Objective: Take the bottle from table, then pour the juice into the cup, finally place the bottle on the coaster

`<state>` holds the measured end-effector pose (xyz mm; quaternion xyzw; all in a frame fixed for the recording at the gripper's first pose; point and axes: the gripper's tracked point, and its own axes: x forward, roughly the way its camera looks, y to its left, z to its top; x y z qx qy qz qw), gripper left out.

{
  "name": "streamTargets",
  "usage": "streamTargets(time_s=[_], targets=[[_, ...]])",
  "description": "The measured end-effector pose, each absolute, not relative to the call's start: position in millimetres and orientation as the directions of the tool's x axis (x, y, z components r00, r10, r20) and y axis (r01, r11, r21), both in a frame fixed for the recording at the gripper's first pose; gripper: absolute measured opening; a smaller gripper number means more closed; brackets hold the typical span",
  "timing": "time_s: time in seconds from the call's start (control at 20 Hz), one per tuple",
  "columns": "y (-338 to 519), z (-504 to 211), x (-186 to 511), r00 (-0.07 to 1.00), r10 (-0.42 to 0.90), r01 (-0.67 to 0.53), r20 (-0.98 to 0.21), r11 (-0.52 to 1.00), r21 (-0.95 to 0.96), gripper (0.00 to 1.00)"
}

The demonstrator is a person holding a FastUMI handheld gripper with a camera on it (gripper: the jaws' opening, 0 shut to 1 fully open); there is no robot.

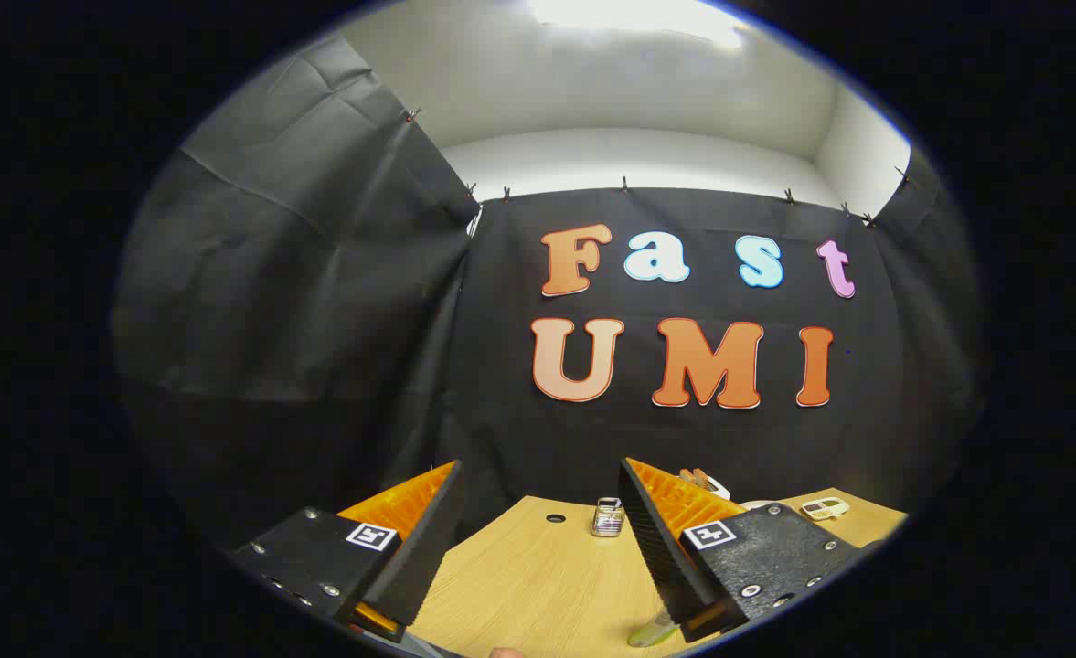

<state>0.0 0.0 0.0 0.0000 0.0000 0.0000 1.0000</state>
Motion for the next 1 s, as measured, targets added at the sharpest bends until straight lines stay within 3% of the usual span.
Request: streamTargets(time_s=[0.3, 0.8, 1.0], targets=[[2, -11, 8, 0.999, 0.002, -0.002, -0.035, 1.000, -0.014, 0.98], [-34, -17, -9, 0.988, -0.099, 0.111, -0.118, 0.989, 0.099, 0.98], [-46, -29, -18, 0.980, -0.138, 0.149, -0.146, 0.987, 0.063, 0.98]])
